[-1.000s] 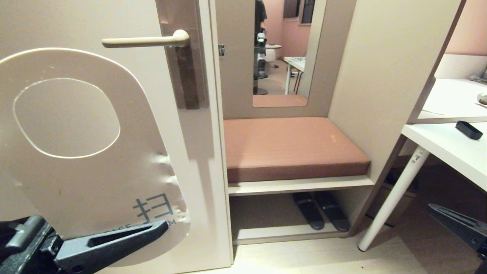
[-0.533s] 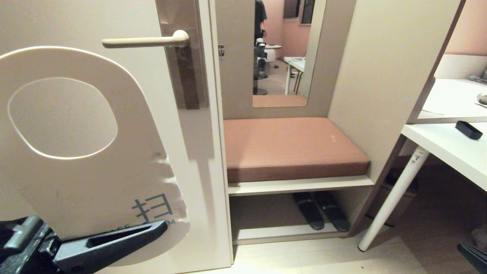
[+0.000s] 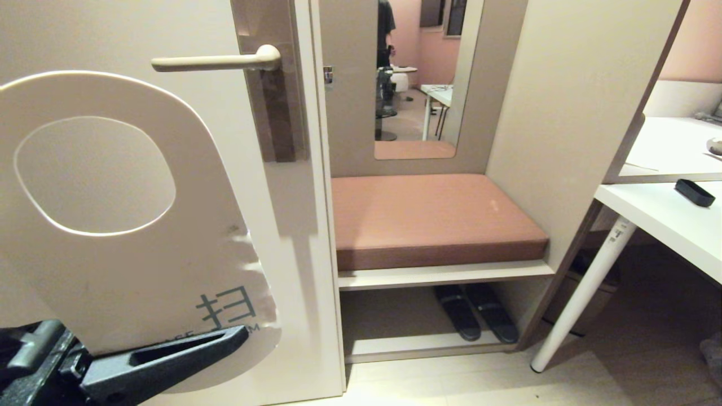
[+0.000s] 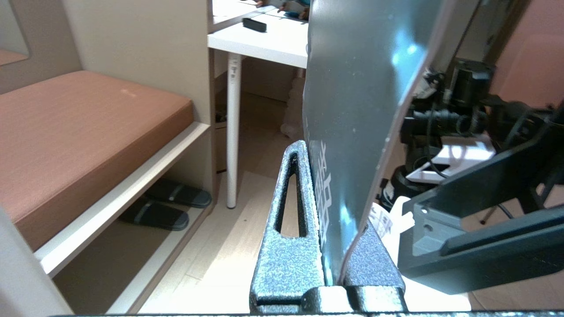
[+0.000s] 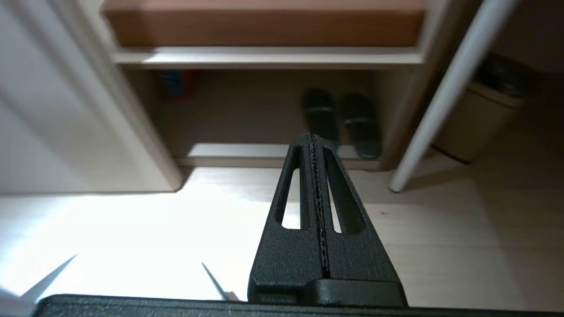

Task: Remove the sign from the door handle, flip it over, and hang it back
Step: Hang the sign back with the other side facing out

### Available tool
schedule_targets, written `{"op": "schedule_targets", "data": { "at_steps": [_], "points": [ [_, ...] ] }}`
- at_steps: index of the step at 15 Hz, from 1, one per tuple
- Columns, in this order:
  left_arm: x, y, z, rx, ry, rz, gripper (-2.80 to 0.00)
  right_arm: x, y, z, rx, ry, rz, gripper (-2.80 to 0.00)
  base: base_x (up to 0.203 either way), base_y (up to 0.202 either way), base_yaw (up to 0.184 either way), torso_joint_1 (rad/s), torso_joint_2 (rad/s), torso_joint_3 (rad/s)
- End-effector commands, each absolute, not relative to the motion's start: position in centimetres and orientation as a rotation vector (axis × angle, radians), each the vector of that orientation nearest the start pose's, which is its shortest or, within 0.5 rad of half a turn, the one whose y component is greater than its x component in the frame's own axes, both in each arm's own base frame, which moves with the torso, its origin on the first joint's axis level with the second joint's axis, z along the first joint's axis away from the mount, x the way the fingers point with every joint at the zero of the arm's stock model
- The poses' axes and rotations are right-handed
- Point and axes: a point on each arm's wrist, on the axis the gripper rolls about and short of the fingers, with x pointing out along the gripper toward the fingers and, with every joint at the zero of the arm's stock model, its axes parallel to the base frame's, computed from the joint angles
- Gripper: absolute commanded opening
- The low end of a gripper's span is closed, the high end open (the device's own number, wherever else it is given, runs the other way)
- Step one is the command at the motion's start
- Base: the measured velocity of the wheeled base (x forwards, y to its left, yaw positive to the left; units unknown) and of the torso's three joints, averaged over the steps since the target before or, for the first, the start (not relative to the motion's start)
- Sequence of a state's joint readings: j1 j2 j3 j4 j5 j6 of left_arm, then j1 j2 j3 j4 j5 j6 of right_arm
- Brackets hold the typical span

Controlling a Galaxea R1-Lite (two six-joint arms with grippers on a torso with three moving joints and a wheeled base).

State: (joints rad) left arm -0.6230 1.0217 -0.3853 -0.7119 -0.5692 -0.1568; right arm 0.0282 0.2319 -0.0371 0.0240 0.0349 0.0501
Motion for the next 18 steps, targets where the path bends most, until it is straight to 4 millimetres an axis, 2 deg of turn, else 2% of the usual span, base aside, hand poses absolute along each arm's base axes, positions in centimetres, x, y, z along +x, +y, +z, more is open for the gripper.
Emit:
{"op": "schedule_targets", "data": {
  "at_steps": [1,9,10,18],
  "points": [
    [9.7,-8.4,22.0,-0.142,0.013,-1.181,-2.8,-1.1,0.0,8.7,0.05,0.165,0.046,-2.8,0.0,0.0,0.0,0.0,0.0,0.0],
    [10.0,-8.3,22.0,-0.122,-0.011,-1.06,-2.8,-2.5,0.1,8.3,-0.029,-0.001,0.031,-2.8,0.0,0.0,0.0,0.0,0.0,0.0],
    [10.0,-8.2,22.0,-0.115,-0.016,-1.052,-2.8,-2.3,0.0,7.6,-0.042,0.008,0.012,-2.8,0.0,0.0,0.0,0.0,0.0,0.0],
    [11.2,-6.5,22.0,-0.096,-0.034,-0.888,-2.8,-2.3,0.0,7.6,-0.04,-0.002,0.002,-2.8,0.0,0.0,0.0,0.0,0.0,0.0]
  ]
}}
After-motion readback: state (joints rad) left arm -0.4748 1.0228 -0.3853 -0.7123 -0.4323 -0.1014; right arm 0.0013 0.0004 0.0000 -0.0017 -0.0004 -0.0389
